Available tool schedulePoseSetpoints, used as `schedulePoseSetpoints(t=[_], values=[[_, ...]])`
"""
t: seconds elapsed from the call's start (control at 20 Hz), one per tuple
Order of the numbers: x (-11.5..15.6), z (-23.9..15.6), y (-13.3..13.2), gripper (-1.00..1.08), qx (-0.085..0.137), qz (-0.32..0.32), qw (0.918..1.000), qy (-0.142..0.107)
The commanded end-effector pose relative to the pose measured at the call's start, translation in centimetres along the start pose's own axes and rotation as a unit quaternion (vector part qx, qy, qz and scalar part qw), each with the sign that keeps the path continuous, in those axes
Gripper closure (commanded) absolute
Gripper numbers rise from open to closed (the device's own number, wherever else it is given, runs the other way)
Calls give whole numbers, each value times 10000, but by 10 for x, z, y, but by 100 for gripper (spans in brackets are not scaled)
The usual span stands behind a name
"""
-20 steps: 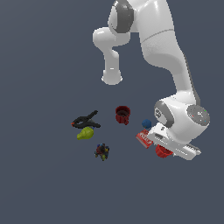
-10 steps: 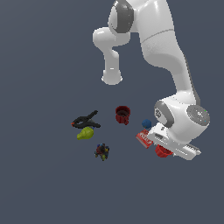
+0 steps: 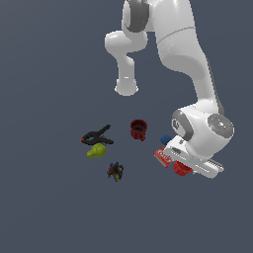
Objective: Pick up a designated object from a clutter of objects.
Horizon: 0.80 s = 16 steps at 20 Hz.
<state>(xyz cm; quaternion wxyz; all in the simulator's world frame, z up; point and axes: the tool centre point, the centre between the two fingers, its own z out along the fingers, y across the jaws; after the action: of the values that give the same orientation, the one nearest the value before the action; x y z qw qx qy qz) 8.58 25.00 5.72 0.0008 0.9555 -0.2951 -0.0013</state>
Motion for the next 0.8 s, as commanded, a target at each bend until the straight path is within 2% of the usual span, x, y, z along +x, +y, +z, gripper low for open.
schedulePoseSetpoints(t=[0.0,0.35,0.75], values=[[1,-8,7,108,11,2,10000,8],[3,-39,43,108,10,3,10000,10],[6,-89,101,108,10,6,10000,11]])
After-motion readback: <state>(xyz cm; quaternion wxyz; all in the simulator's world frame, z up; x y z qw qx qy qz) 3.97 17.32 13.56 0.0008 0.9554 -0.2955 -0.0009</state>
